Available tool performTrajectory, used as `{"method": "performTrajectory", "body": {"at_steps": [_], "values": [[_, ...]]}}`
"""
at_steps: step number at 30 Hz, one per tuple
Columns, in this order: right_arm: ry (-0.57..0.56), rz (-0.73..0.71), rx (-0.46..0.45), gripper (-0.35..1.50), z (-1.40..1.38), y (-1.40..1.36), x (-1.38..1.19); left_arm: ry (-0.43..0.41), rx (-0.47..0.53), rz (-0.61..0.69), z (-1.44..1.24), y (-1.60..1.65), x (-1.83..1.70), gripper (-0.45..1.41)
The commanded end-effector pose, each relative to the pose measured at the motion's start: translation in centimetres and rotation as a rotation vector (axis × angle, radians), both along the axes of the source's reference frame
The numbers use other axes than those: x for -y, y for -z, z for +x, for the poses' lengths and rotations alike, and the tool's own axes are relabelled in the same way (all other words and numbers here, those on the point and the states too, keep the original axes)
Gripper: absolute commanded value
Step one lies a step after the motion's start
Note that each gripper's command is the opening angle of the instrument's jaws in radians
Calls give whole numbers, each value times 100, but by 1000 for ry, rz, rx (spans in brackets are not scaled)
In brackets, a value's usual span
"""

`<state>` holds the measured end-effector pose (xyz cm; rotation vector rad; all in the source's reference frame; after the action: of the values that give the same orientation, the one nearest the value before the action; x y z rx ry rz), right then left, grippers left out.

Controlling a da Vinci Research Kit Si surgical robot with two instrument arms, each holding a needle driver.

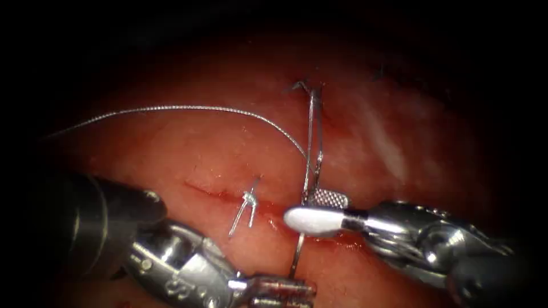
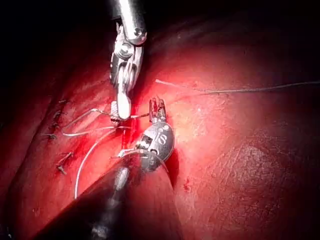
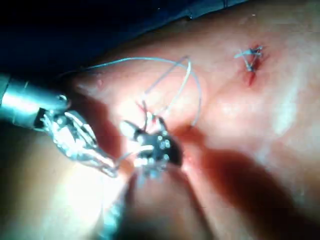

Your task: Wound Closure

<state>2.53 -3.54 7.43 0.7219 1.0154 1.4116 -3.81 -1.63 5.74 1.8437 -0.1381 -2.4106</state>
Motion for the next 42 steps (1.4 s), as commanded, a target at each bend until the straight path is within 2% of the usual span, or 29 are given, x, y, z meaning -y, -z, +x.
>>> {"method": "performTrajectory", "body": {"at_steps": [1,4,7,8,9,12,14,22,23,24,26,27,28,29,30,32,33,34,36,37,38,39,40,42], "values": [[8,-7,2,71,8,-5,4,-1,3,-1,-5,-6,0,-45],[46,-61,25,61,9,-7,5,-2,3,-6,-5,-5,0,-45],[62,-61,31,36,9,-9,5,-2,3,-6,-5,-4,0,-45],[64,-60,33,19,9,-9,4,-2,2,-6,-5,-4,1,-45],[86,-58,31,-33,9,-10,4,-1,2,-6,-5,-3,1,-45],[138,-131,47,-35,7,-11,2,0,1,-5,-6,-2,3,-45],[122,-170,30,-35,3,-12,-3,1,-4,-6,-7,0,4,-45],[108,-174,17,-35,-3,-11,-8,-1,-2,-9,-9,2,3,-45],[106,-174,14,-35,-4,-11,-9,3,0,16,-8,3,2,-11],[102,-175,11,-35,-5,-11,-10,14,-5,45,-7,4,-1,10],[86,-181,-4,-35,-10,-11,-15,52,-20,132,-4,7,-7,39],[77,-186,-13,-35,-13,-11,-18,62,-24,156,-3,8,-9,59],[60,-191,-17,-35,-18,-11,-21,73,-28,186,0,10,-12,71],[48,-188,-18,-35,-21,-12,-24,75,-27,200,2,11,-13,74],[42,-251,-15,-35,-30,-14,-31,77,-25,220,8,13,-16,74],[40,-289,-14,-35,-34,-16,-33,80,-26,251,12,13,-18,72],[45,-379,2,-35,-44,-19,-38,67,-41,266,18,12,-21,61],[45,-379,2,-35,-44,-19,-38,67,-41,266,18,12,-21,61],[43,-434,16,-35,-49,-22,-41,52,-70,304,25,7,-26,20],[49,-476,21,-35,-52,-24,-42,48,-83,321,27,4,-28,7],[51,-532,26,-35,-53,-25,-43,55,-118,375,29,-4,-32,-15],[51,-532,26,-35,-53,-25,-43,55,-118,375,29,-4,-32,-15],[54,-561,31,-35,-53,-24,-43,62,-130,401,30,-8,-33,-27],[60,-624,42,-35,-51,-23,-44,66,-162,454,29,-19,-34,-38]]}}
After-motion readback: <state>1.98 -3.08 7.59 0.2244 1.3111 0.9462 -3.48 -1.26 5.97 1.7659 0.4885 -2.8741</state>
